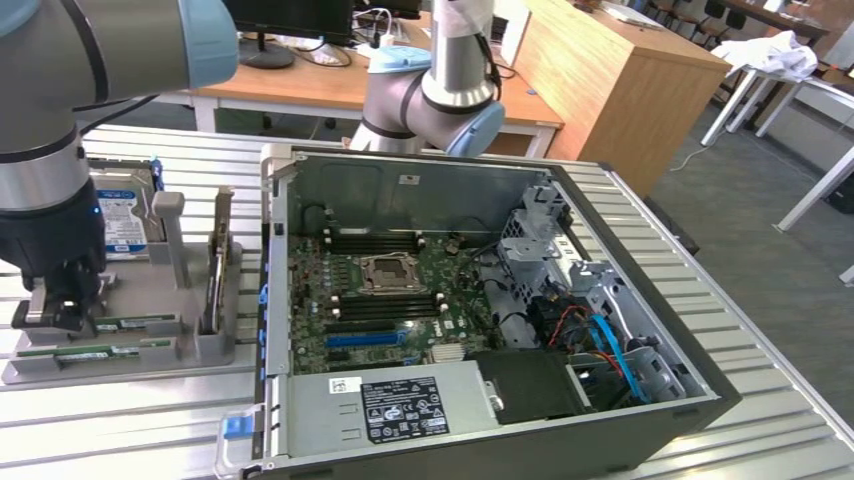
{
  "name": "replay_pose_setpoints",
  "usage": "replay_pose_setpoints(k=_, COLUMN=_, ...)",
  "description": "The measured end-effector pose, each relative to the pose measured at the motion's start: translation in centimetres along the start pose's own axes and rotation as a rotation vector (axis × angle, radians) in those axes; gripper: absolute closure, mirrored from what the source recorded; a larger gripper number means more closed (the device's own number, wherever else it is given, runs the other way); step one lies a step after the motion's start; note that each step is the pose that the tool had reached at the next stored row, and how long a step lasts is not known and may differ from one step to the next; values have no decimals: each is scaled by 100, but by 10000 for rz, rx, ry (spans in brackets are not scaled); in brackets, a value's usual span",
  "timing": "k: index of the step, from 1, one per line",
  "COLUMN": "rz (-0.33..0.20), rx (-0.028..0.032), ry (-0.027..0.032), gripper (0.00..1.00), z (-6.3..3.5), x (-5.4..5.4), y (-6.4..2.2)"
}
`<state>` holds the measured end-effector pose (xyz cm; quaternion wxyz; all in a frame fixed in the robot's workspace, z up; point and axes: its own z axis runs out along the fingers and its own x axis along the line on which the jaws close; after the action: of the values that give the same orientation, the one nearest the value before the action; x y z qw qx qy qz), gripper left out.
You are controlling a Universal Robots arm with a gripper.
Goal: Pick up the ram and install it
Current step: 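Pick up the ram and move it above insertion slot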
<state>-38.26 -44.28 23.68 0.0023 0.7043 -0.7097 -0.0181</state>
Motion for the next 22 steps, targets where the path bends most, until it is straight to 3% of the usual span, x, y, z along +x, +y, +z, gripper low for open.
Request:
replay_pose_setpoints(k=8, rz=-1, rx=-1, ry=-1, gripper=69, z=0, x=17, y=-4)
replay_pose_setpoints(k=22, rz=-1, rx=-1, ry=-28, gripper=69, z=-2, x=16, y=-171)
